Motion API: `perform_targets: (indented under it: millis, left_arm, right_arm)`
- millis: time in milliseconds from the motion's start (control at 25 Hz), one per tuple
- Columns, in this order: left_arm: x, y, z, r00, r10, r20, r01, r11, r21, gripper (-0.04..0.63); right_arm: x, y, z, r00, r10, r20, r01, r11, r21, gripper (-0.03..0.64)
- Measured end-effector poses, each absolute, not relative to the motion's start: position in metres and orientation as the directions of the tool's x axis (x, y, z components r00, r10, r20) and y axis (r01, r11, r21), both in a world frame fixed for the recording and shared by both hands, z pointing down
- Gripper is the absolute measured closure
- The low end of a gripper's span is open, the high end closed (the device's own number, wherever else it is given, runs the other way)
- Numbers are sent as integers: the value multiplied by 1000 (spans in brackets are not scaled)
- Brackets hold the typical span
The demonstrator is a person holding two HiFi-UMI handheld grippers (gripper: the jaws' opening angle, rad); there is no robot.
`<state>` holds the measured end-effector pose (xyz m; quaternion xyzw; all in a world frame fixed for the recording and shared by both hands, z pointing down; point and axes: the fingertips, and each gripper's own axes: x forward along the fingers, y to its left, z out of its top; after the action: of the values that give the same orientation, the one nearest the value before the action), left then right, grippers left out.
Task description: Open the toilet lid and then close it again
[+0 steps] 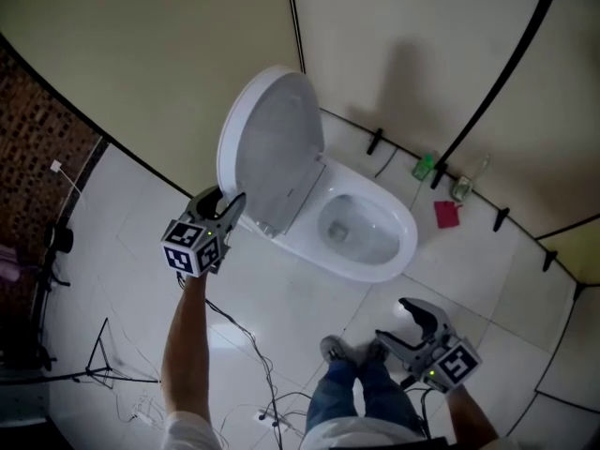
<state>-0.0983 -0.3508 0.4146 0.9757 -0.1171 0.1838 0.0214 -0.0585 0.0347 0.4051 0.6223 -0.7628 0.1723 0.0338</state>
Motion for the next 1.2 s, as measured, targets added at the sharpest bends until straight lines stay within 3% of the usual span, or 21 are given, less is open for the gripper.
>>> perform_targets:
  millis: [280, 600, 880, 1200]
  left_arm:
    - [-54, -197, 457, 873, -274, 403, -128, -927, -352, 402]
    - [-27, -110, 530, 871, -356, 339, -56, -757, -652, 402]
    - [-13, -56, 617, 860, -311, 404, 90, -687, -721, 390]
    - [-1, -22, 710, 805, -188, 563, 306, -682, -664, 370]
  right_arm:
    - [-27, 63, 420, -159, -956, 248, -965, 97, -245, 322]
    - [11, 124, 495, -95, -952, 291, -939, -11, -344, 322]
    - [19, 162, 555, -56, -936, 348, -944, -64, -324, 322]
    - [30, 181, 586, -41, -933, 358, -939, -86, -333, 322]
